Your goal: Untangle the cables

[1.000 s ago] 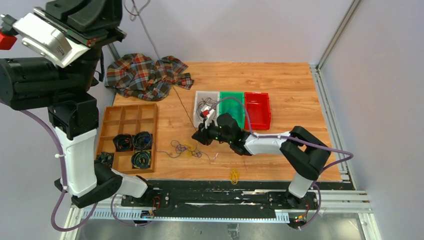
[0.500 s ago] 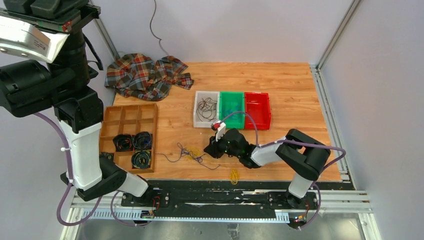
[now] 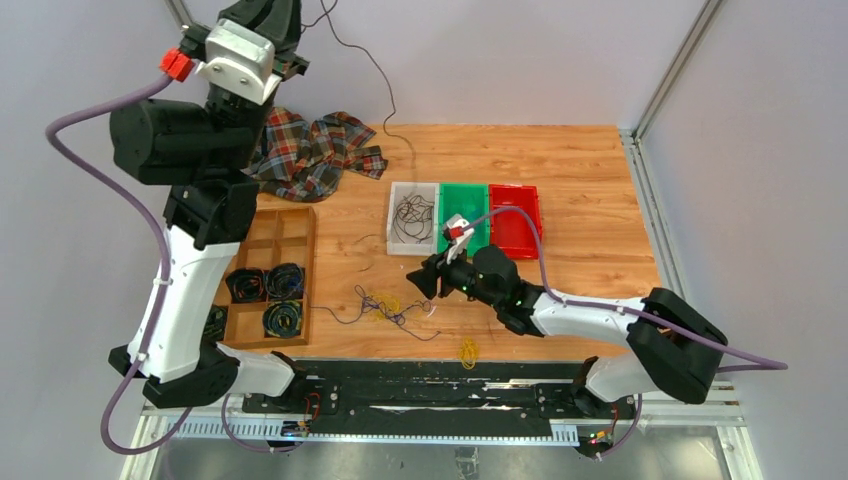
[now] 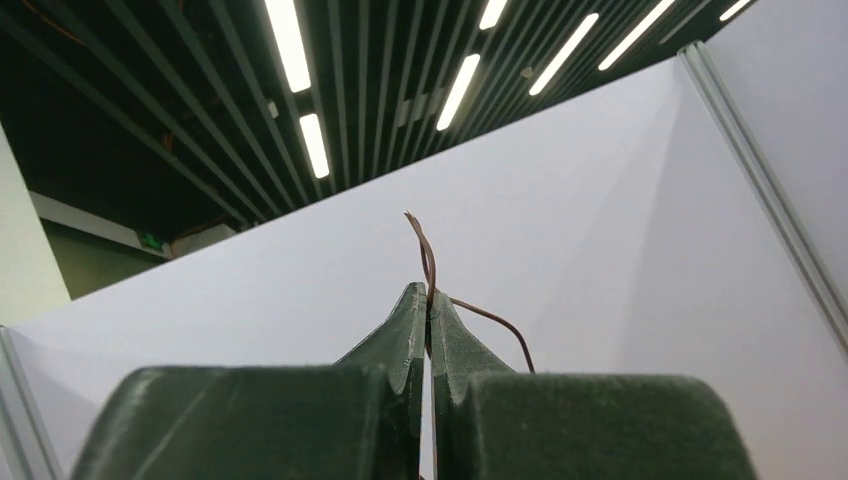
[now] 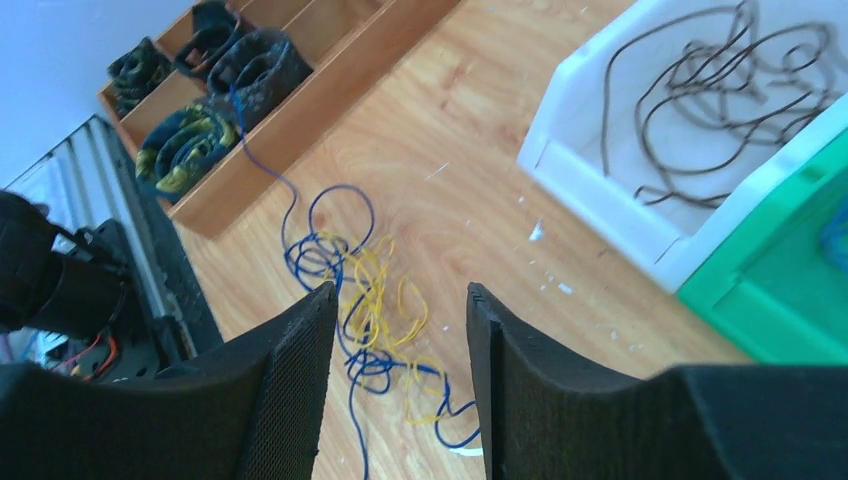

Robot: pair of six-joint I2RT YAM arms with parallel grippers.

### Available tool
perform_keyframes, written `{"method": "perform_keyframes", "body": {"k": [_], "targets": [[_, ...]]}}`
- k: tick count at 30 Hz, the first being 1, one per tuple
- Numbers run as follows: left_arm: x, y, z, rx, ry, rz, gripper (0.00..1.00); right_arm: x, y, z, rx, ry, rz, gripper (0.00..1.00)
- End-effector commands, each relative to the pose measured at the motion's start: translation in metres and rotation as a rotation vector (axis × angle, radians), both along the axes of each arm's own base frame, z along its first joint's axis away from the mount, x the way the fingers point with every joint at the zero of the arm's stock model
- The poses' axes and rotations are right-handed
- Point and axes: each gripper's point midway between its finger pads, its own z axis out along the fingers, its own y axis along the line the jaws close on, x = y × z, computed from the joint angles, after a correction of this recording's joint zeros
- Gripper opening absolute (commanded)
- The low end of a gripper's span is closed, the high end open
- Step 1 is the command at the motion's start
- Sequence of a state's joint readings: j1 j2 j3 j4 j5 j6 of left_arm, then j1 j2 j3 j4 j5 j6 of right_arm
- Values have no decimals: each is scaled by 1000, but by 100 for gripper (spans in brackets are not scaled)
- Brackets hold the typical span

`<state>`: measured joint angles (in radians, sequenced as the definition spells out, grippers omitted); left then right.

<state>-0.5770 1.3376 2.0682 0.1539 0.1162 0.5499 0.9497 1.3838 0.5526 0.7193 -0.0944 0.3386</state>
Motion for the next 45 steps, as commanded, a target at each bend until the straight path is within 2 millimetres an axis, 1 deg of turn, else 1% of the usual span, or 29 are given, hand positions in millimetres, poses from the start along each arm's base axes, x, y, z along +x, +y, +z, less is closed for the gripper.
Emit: {"method": "perform_keyframes", "body": {"k": [1, 3, 6, 8, 10, 13, 18, 24, 28, 33, 41, 45], "targets": [[0, 1, -6, -16, 25, -12, 1, 28, 5, 41, -32, -105, -94, 51], [7, -3, -14, -12, 50, -14, 1, 43, 9, 61, -34, -148, -135, 50], [22, -10, -26, 3, 88, -7, 1, 57, 10, 82, -34, -194, -176, 48], [31, -16, -35, 12, 112, -6, 0, 65, 6, 87, -38, -211, -199, 47], [39, -21, -42, 22, 130, -8, 1, 70, 0, 87, -43, -213, -219, 47], [52, -28, -51, 27, 160, -2, 0, 73, -12, 81, -62, -204, -237, 47], [74, -37, -65, 33, 202, 17, 0, 72, -33, 61, -94, -163, -280, 52], [92, -42, -73, 47, 220, 54, 1, 67, -51, 42, -113, -135, -318, 54], [103, -45, -80, 64, 227, 87, 1, 66, -60, 37, -134, -126, -340, 53], [117, -50, -92, 87, 245, 114, 1, 65, -79, 32, -163, -126, -398, 53], [145, -64, -131, 187, 261, 186, 1, 59, -105, 24, -187, -123, -455, 53], [151, -69, -138, 192, 279, 176, 1, 58, -117, 20, -192, -118, -483, 53]]}}
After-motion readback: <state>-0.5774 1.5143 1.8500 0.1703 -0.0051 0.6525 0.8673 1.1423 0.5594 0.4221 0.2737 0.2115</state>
